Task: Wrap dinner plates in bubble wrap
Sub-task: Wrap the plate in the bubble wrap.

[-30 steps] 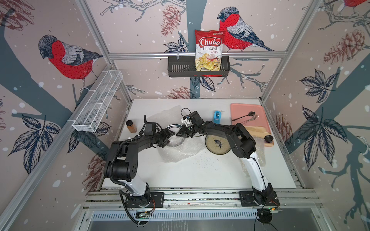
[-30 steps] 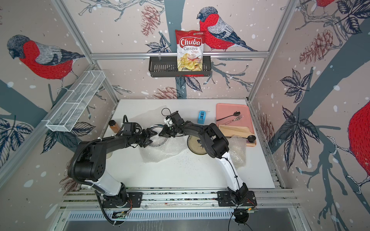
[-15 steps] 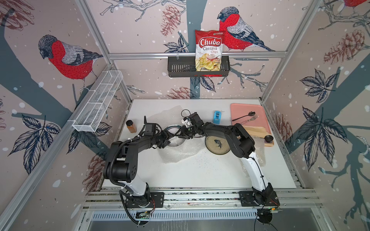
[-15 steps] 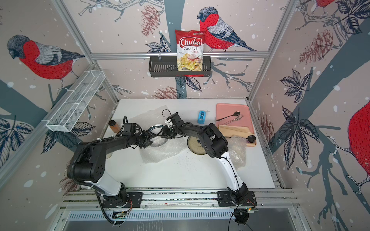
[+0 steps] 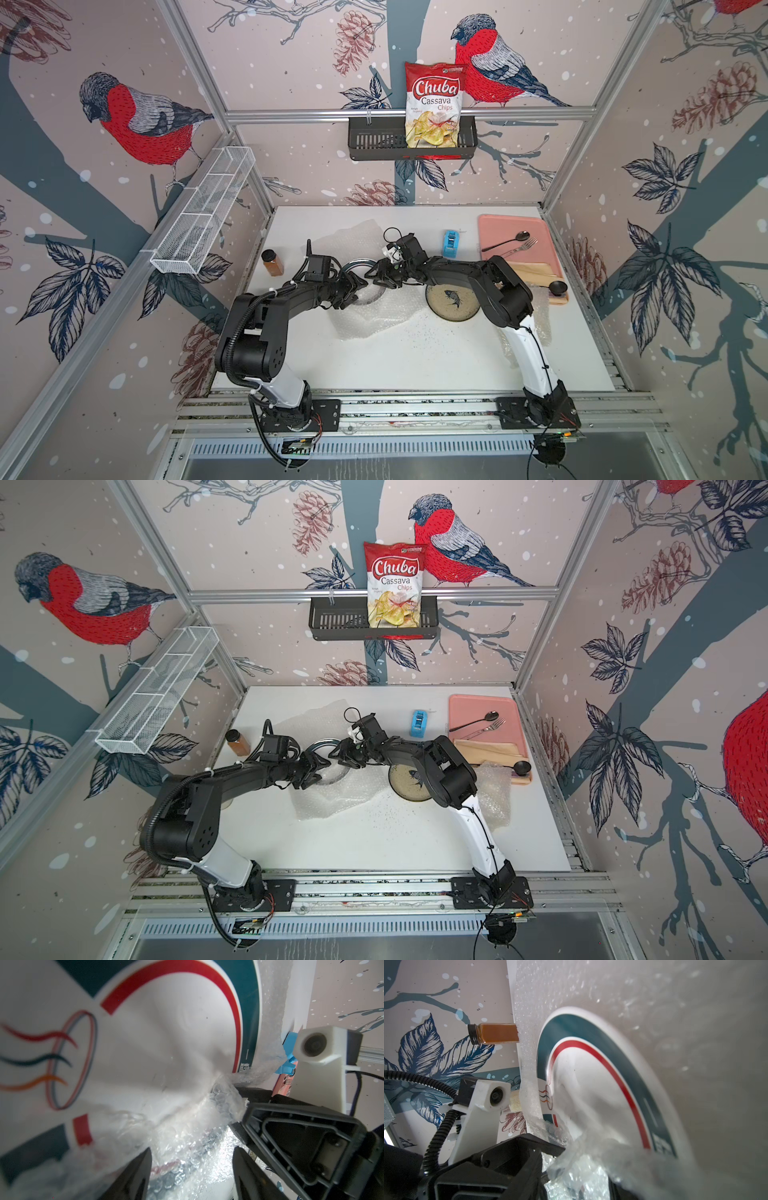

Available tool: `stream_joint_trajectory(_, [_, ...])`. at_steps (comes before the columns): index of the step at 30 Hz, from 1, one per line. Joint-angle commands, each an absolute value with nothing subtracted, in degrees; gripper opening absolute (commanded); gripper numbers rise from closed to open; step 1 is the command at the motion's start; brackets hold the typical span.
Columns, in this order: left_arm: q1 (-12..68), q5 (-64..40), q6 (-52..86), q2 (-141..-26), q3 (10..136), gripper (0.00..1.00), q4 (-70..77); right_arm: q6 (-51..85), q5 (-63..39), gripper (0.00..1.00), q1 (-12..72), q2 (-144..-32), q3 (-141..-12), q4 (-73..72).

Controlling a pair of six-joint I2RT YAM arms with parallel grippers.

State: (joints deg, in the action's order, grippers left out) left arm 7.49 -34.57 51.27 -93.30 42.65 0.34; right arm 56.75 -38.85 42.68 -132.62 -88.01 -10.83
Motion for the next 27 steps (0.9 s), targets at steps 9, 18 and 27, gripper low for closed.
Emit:
stream_joint_trajectory(9, [9.5,-30.2,51.3,-96.8,47.0,0.68,-3.4,65.6,-42.5,0.52,42.7,-132.5,-87.2,-18.6])
stream_joint_trajectory(18, [10.2,-22.4,49.8,-101.0,50.1,0.57,-7.6,67.5,-43.6,0.53,42.4,-131.1,-85.6,-21.6])
stream_joint_trajectory(27, [10.8,-19.0,48.0,-104.2,51.4,0.31,-10.8,59.0,-40.7,0.53,40.1,-126.6,-86.2,-13.7])
